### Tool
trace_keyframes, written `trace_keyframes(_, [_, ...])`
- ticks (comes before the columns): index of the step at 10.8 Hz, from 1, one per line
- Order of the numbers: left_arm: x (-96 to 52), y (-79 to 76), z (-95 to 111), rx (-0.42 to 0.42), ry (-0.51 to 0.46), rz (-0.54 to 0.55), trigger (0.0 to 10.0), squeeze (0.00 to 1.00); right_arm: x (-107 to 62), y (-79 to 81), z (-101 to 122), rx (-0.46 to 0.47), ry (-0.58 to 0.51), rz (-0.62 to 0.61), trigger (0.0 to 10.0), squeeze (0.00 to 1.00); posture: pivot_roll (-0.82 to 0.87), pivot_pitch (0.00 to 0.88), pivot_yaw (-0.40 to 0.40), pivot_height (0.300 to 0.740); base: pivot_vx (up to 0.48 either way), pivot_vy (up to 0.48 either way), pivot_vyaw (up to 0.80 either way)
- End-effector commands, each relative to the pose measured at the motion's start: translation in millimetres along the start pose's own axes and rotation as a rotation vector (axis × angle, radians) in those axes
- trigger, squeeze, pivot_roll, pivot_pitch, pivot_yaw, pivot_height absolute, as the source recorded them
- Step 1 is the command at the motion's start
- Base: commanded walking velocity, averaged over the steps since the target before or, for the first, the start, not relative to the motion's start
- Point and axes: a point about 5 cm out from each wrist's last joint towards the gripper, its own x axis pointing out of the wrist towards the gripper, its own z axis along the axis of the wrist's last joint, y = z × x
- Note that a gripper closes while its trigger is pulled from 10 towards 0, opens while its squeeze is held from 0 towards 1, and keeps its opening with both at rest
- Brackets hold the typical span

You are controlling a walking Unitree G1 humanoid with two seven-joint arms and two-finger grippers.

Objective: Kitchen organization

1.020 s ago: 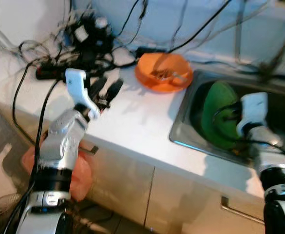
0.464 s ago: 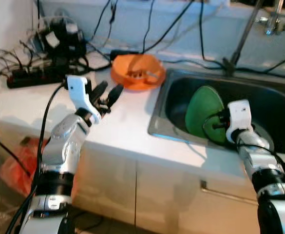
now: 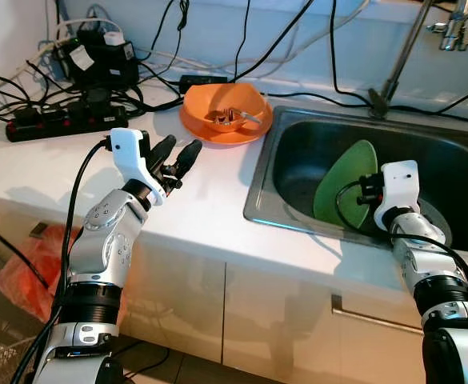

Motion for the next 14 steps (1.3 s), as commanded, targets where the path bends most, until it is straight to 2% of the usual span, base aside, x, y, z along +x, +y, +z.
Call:
trace_keyframes(1, [0.5, -1.1, 3.4, 0.015, -0.014, 0.005, 10.0, 0.00, 3.3, 1.1, 14.0, 0.011, -0.059, 0.006, 10.0, 1.00, 0.09, 0.000, -0.013, 0.740, 0.000, 0.000, 0.00])
trace_keyframes(2, [0.2, -0.7, 2.8, 0.013, -0.014, 0.008, 10.0, 0.00, 4.3, 3.6, 20.0, -0.011, -0.093, 0.015, 10.0, 0.00, 0.09, 0.000, -0.013, 0.740, 0.000, 0.000, 0.00])
trace_keyframes(4, [0.7, -1.0, 3.2, 0.013, -0.015, 0.009, 10.0, 0.00, 5.9, 7.5, 33.9, -0.007, -0.164, 0.030, 10.0, 0.00, 0.09, 0.000, -0.013, 0.740, 0.000, 0.000, 0.00])
trace_keyframes(7, [1.4, -1.4, 3.8, 0.012, -0.018, 0.009, 10.0, 0.00, 8.3, 10.3, 46.7, -0.012, -0.206, 0.039, 10.0, 0.00, 0.09, 0.000, -0.013, 0.740, 0.000, 0.000, 0.00])
trace_keyframes(8, [2.0, -1.6, 3.4, 0.010, -0.019, 0.010, 10.0, 0.00, 9.3, 10.8, 58.9, -0.005, -0.253, 0.041, 10.0, 0.59, 0.09, 0.000, -0.017, 0.740, 0.000, 0.000, 0.00])
trace_keyframes(9, [2.1, -1.6, 3.2, 0.009, -0.019, 0.010, 10.0, 0.00, 9.5, 11.0, 64.4, 0.002, -0.273, 0.042, 10.0, 0.59, 0.09, 0.000, -0.017, 0.740, 0.000, 0.000, 0.00])
trace_keyframes(10, [2.4, -2.4, 2.8, 0.009, -0.020, 0.009, 10.0, 0.00, 9.5, 11.9, 68.1, -0.019, -0.287, 0.045, 10.0, 1.00, 0.09, 0.000, -0.019, 0.740, 0.000, 0.000, 0.00])
trace_keyframes(11, [2.6, -2.3, 3.0, 0.009, -0.021, 0.010, 10.0, 0.00, 9.9, 13.4, 73.5, -0.028, -0.310, 0.042, 10.0, 0.00, 0.09, 0.000, -0.019, 0.740, 0.000, 0.000, 0.00])
trace_keyframes(14, [2.4, -2.2, 2.2, 0.010, -0.020, 0.013, 10.0, 0.00, 8.8, 17.7, 81.0, -0.013, -0.359, 0.060, 10.0, 0.00, 0.09, 0.000, -0.021, 0.740, 0.000, 0.000, 0.00])
